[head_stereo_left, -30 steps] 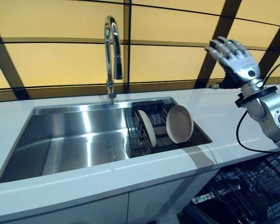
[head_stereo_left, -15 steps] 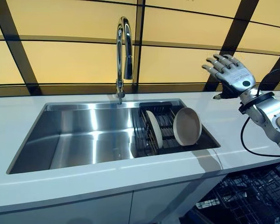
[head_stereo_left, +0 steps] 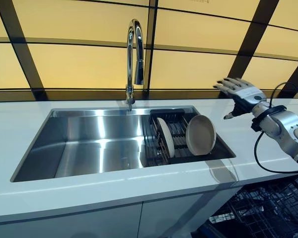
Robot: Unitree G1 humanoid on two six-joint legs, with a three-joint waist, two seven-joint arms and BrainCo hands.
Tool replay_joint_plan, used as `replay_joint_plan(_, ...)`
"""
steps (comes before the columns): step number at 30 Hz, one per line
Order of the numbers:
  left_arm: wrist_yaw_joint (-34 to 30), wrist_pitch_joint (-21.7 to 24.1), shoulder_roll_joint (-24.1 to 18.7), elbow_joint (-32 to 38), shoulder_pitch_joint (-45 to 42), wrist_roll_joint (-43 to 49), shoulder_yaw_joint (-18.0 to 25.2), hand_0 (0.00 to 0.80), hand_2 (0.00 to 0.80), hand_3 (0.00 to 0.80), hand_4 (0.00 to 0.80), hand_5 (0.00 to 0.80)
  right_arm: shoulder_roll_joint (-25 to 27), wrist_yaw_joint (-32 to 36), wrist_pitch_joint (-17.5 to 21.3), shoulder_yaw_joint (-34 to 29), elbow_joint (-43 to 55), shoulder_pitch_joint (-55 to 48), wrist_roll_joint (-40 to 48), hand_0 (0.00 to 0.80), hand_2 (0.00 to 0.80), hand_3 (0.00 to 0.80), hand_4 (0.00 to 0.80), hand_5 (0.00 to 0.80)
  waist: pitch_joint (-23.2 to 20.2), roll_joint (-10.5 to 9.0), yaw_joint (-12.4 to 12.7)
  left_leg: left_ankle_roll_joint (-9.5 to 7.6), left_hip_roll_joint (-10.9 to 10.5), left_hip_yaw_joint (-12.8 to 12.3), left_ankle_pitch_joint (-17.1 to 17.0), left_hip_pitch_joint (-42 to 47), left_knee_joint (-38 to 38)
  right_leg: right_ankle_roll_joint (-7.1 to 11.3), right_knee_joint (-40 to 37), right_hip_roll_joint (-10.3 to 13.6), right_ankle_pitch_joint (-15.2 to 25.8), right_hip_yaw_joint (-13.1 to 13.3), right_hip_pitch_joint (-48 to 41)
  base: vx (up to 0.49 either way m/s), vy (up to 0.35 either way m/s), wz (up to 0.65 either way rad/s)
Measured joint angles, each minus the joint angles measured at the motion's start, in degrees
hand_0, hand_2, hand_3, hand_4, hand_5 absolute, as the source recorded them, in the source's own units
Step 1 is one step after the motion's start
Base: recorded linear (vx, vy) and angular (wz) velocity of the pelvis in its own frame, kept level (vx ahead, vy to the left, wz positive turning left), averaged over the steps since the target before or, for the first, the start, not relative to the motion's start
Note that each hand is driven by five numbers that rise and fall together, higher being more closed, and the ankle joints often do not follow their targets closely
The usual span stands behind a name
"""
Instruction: Take plates into dishwasher
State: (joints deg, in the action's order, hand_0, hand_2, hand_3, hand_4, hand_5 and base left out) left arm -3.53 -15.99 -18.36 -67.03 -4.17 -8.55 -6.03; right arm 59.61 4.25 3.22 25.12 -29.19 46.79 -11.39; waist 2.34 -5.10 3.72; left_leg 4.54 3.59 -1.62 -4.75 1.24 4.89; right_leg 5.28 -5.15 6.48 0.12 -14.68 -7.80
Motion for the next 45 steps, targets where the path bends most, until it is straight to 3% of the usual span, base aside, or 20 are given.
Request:
replay_joint_plan(4, -0.2, 1.1, 0.0, -0.8, 0.4, 0.0, -0.4, 0.0, 0.0, 0.0, 0.0, 0.0, -5.3, 4.1, -11.1, -4.5, -7.6, -1.1, 13.5, 0.0, 0.0, 0.0, 0.0, 0.0, 0.0, 0.28, -0.1, 0.0, 0.0, -0.1, 0.0, 0.0, 0.0, 0.0, 0.0, 0.0, 0.0, 0.0, 0.0, 0.0, 0.0, 0.0)
replay_joint_plan(7, -0.2, 1.7, 0.2, -1.3, 0.3, -0.2, -1.3, 0.0, 0.0, 0.0, 0.0, 0.0, -7.9, 4.7, -15.9, -6.5, -8.1, -1.9, 18.6, 0.0, 0.0, 0.0, 0.0, 0.0, 0.1, 0.63, -0.2, 0.01, 0.0, -0.1, 0.0, 0.1, 0.0, 0.0, 0.0, 0.0, 0.0, 0.1, -0.1, 0.0, 0.0, 0.0)
replay_joint_plan(17, 0.1, 1.7, 0.3, -2.0, 0.8, -0.2, -1.4, 0.0, 0.0, 0.0, 0.0, 0.0, -10.0, 5.4, -24.8, -7.2, -9.9, -0.6, 25.7, 0.0, 0.0, 0.0, 0.0, 0.0, 0.7, 0.87, 0.1, 0.02, 0.0, -0.2, 0.0, 0.2, 0.0, -0.01, 0.0, 0.0, 0.0, 0.1, -0.2, 0.0, 0.0, 0.0)
replay_joint_plan(32, 0.2, 1.7, 0.3, -2.1, 1.0, -1.2, -1.8, 0.0, 0.0, 0.0, 0.0, 0.0, -11.4, 3.4, -29.4, -7.2, -9.9, 4.6, 33.2, 0.0, 0.0, 0.0, 0.0, 0.0, 2.6, 0.24, 0.2, 0.04, -0.1, 0.0, -0.1, 0.2, 0.0, -0.01, 0.0, 0.0, 0.0, 0.0, -0.3, 0.0, 0.0, 0.0)
replay_joint_plan(45, 0.3, 1.7, 0.3, -2.1, 1.9, -1.2, -1.8, 0.0, 0.0, 0.0, 0.0, 0.0, -11.8, 2.2, -30.0, -7.2, -9.8, 6.1, 35.1, 0.0, 0.0, 0.0, 0.0, 0.0, 2.6, 0.21, 0.2, 0.04, -0.1, -0.1, -0.1, 0.2, 0.0, 0.0, 0.0, 0.0, 0.0, 0.0, -0.3, 0.0, 0.0, 0.0)
